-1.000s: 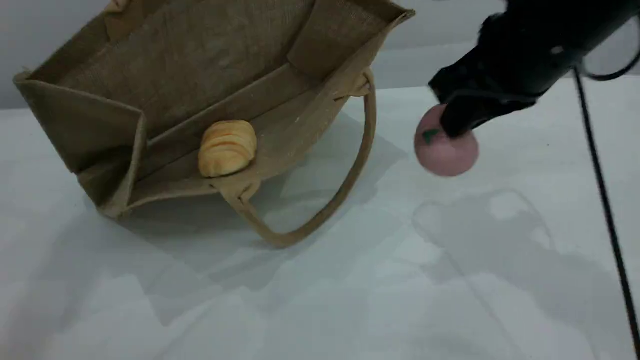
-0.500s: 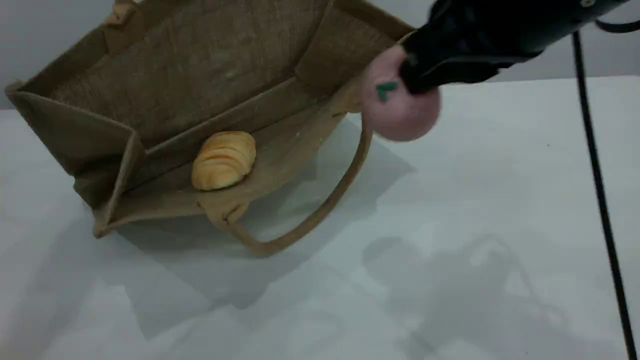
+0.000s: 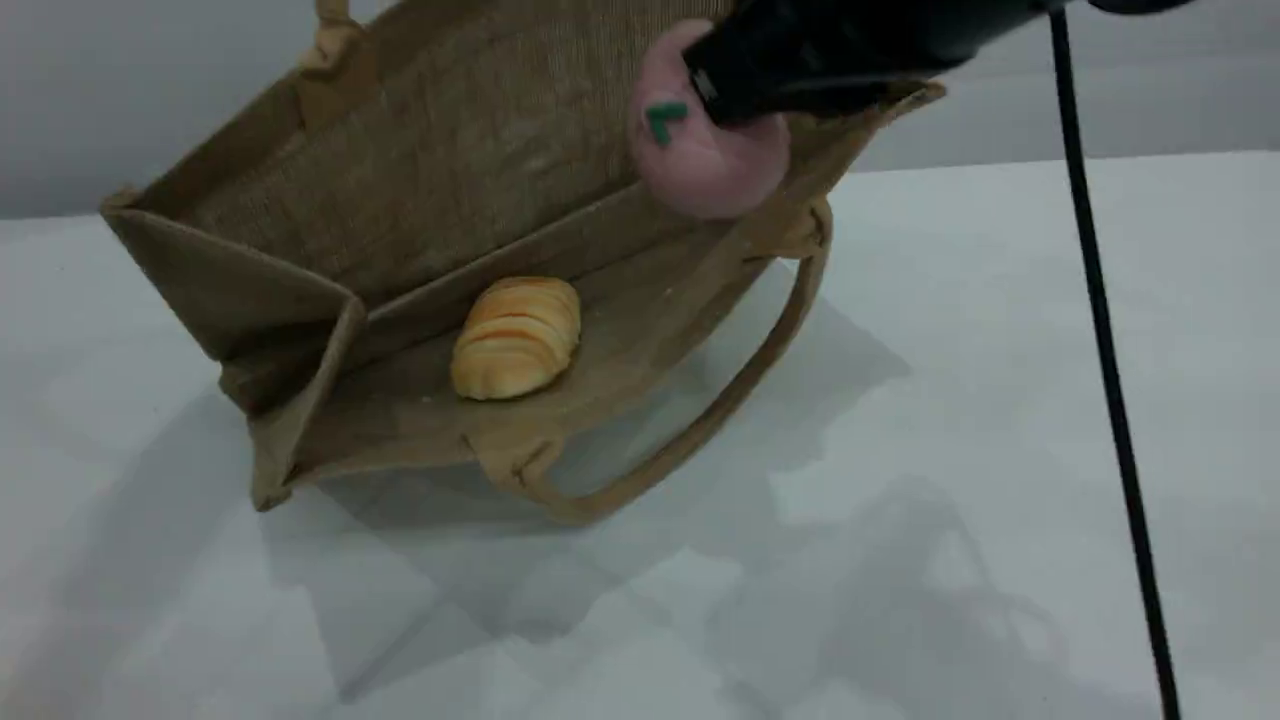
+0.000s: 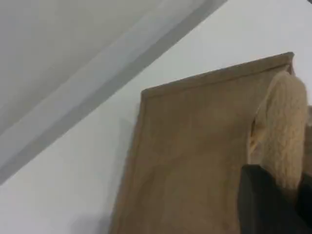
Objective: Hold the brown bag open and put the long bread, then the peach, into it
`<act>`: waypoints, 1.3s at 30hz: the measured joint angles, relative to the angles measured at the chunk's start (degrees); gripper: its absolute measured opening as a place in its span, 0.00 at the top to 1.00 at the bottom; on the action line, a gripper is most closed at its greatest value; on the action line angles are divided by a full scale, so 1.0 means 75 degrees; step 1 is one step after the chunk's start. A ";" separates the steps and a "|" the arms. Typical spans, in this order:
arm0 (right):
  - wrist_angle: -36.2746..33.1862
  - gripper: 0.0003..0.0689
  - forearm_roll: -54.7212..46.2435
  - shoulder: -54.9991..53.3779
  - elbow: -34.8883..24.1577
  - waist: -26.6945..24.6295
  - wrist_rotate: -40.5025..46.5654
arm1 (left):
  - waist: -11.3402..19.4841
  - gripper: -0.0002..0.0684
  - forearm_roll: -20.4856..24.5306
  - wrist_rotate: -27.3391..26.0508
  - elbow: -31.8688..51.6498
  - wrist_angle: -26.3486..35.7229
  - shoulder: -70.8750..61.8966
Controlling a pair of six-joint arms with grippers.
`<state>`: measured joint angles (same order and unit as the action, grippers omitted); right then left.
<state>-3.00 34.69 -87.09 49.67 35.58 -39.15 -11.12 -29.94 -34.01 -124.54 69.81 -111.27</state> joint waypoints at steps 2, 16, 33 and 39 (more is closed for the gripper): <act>-0.0055 0.98 0.0000 -0.0176 0.0250 0.0000 -0.0007 | 0.0000 0.86 -0.0115 0.0000 0.0000 0.0000 -0.0077; 0.0102 0.98 -0.0048 -0.2804 0.2396 -0.0006 -0.0280 | 0.0000 0.86 -0.0104 0.0000 -0.0010 0.0007 -0.0304; 0.0583 0.36 0.0056 -0.4063 0.3185 -0.0019 -0.0332 | 0.0000 0.86 -0.0082 0.0000 -0.0015 0.0027 -0.0297; 0.0301 0.16 0.0203 -0.3664 0.3185 -0.0026 -0.0332 | 0.0000 0.86 -0.0082 0.0000 -0.0015 0.0029 -0.0297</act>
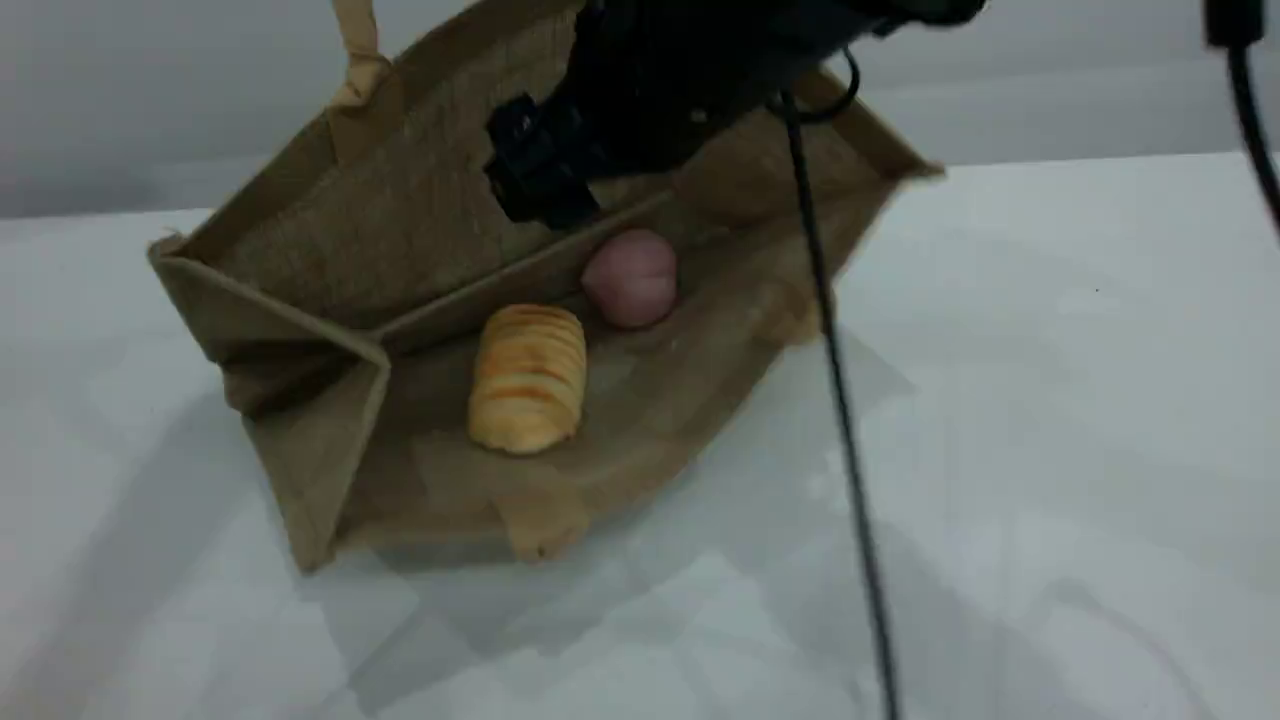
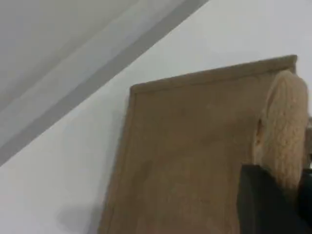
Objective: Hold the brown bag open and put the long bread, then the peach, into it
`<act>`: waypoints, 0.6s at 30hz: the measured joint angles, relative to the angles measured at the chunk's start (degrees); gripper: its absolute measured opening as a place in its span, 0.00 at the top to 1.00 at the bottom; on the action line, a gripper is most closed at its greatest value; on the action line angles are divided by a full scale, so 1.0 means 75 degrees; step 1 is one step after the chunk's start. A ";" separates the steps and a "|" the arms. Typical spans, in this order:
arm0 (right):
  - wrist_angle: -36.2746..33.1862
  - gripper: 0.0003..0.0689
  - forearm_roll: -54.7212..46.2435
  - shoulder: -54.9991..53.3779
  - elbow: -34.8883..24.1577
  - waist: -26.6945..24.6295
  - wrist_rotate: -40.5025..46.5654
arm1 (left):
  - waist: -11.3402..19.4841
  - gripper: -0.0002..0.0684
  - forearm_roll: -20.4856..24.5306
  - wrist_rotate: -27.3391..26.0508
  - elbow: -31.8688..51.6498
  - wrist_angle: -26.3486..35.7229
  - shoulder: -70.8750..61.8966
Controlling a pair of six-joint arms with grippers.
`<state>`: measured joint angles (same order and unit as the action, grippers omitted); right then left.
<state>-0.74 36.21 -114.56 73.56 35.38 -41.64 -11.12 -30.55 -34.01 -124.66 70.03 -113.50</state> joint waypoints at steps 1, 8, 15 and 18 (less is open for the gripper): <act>-0.0128 0.16 -0.0015 0.0125 0.0000 -0.0025 0.0000 | 0.0000 0.86 0.0000 0.0000 0.0000 0.0000 0.0000; -0.1710 0.17 -0.0040 0.1183 0.0000 -0.0685 0.0012 | 0.0000 0.86 0.0013 0.0000 0.0000 0.0000 0.0000; -0.3052 0.17 -0.0058 0.2386 0.0000 -0.1939 0.0378 | 0.0000 0.86 0.0013 0.0000 0.0000 0.0000 0.0000; -0.3076 0.17 -0.0058 0.2852 0.0000 -0.2627 0.0378 | 0.0000 0.86 0.0013 0.0000 0.0000 0.0000 0.0000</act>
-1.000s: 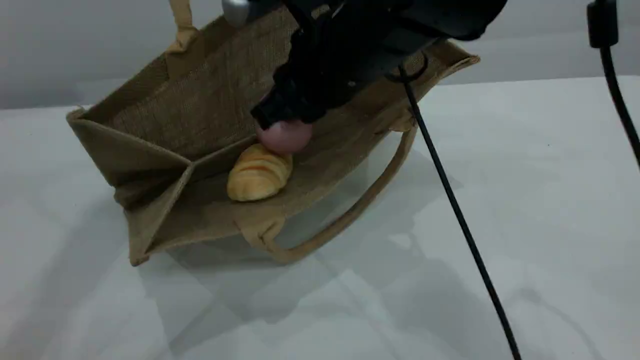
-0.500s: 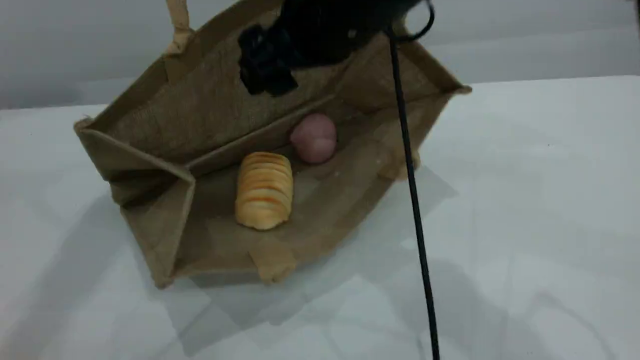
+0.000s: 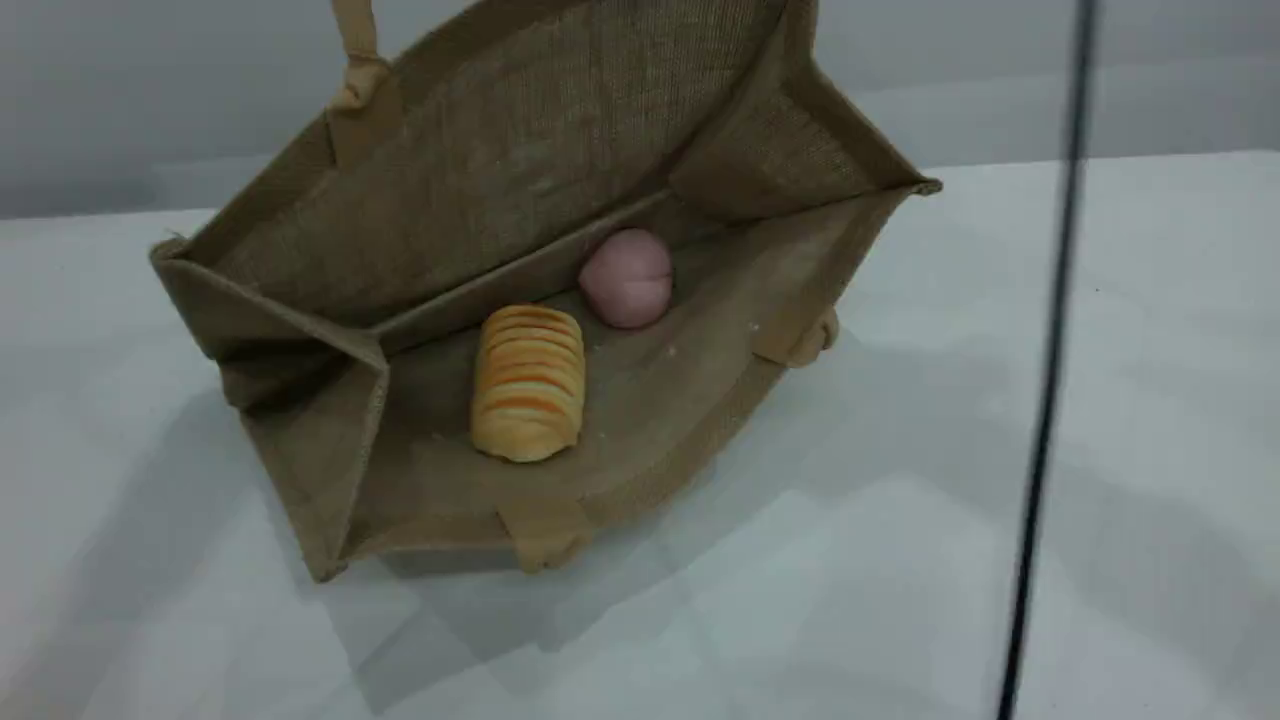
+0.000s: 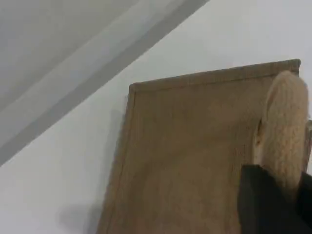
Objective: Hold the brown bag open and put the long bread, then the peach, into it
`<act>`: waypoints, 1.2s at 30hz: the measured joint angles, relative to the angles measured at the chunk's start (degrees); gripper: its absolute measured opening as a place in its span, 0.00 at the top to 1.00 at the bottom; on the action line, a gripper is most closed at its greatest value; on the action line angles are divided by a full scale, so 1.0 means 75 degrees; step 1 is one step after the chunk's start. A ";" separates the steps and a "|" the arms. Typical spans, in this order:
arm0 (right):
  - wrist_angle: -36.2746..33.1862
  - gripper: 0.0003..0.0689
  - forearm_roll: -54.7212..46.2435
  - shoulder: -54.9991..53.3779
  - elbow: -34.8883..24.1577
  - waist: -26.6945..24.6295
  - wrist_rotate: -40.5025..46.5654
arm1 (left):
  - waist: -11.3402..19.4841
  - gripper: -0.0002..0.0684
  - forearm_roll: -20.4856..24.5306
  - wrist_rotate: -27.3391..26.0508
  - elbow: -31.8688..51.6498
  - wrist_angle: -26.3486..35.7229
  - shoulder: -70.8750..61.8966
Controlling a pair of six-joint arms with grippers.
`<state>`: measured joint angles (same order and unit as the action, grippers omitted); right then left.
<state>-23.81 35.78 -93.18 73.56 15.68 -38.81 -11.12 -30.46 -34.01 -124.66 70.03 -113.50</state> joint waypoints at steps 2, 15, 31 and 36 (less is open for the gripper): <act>0.0031 0.17 0.0014 0.0234 0.0000 -0.0420 0.0000 | 0.0000 0.86 0.0000 0.0000 0.0000 0.0000 0.0000; -0.0145 0.17 0.0031 0.0378 0.0000 -0.2021 0.0017 | 0.0000 0.64 0.0008 0.0008 0.0000 -0.0063 0.0000; -0.2220 0.17 -0.1463 0.1645 0.1239 -0.2021 0.1608 | 0.0013 0.14 0.0928 0.0880 -0.0008 0.0003 0.0768; -0.3656 0.17 -0.2322 0.2356 0.1919 -0.2021 0.2846 | 0.0013 0.14 0.1811 0.1692 -0.0008 0.0012 0.1445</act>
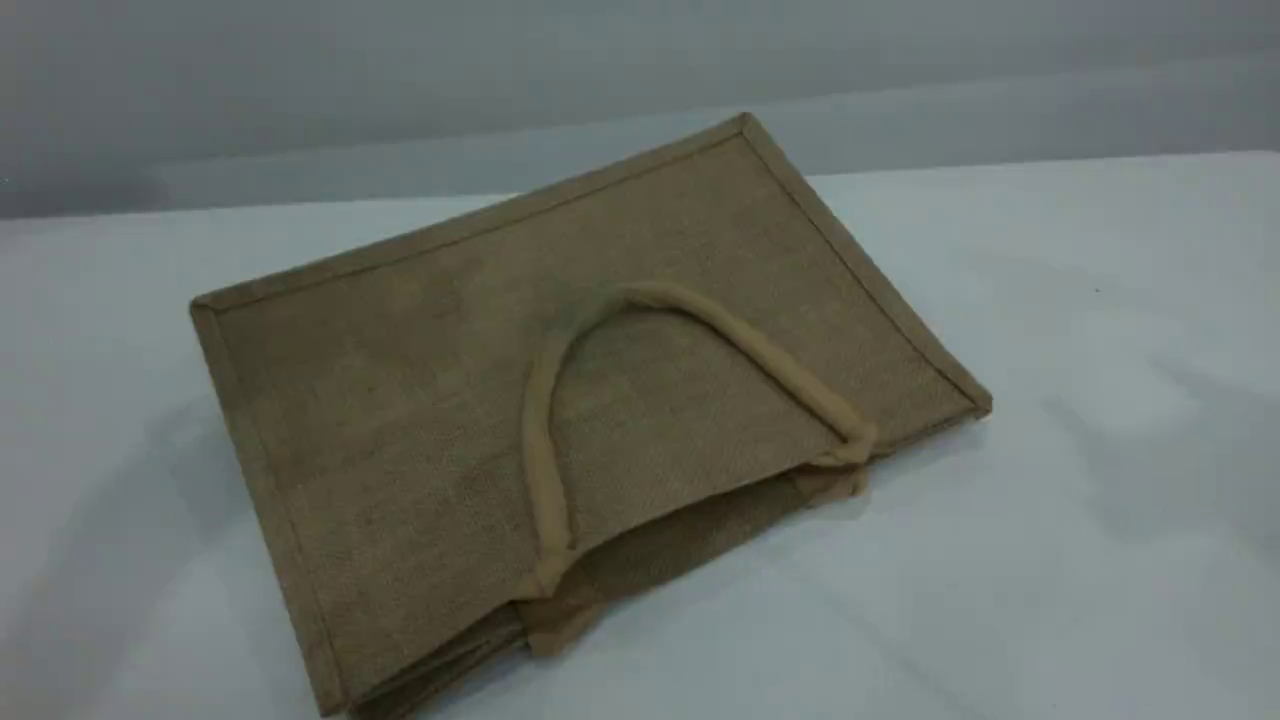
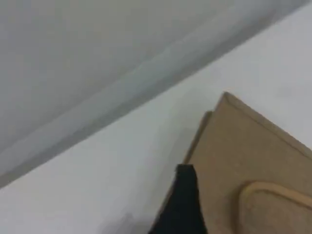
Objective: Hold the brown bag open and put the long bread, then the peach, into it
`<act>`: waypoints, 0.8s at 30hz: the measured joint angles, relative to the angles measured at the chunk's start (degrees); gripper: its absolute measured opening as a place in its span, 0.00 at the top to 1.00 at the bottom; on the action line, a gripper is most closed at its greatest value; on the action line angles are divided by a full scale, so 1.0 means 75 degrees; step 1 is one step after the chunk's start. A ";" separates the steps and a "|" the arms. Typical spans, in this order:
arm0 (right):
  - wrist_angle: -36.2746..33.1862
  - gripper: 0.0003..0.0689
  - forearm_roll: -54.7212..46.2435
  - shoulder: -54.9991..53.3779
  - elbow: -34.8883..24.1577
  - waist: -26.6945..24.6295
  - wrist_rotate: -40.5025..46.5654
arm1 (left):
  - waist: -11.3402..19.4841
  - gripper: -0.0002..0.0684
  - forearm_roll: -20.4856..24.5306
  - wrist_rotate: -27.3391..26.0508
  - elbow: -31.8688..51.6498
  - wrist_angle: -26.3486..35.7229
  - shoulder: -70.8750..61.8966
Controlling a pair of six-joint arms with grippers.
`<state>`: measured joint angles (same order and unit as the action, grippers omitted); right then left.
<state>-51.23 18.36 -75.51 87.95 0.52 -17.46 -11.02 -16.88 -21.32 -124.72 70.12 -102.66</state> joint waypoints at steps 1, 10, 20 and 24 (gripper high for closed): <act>-0.0279 0.17 -0.0141 0.0167 0.0071 0.0000 0.0192 | 0.0000 0.14 0.0171 0.0200 0.0013 0.0000 0.0157; -0.1358 0.17 -0.0377 0.1872 0.0079 0.0007 0.0470 | 0.0004 0.14 0.1067 0.1150 0.1002 -0.0002 0.1918; -0.2341 0.17 -0.0189 0.3901 0.0065 0.0007 0.0667 | 0.0004 0.14 0.1035 0.1143 0.3584 -0.0011 0.4673; -0.2522 0.17 -0.0189 0.4608 -0.0183 0.0012 0.0855 | 0.0004 0.14 0.1050 0.1130 0.4683 -0.0011 0.5877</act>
<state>-70.15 16.95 -40.95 86.58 0.61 -11.05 -10.99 -9.00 -12.85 -89.59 70.04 -58.59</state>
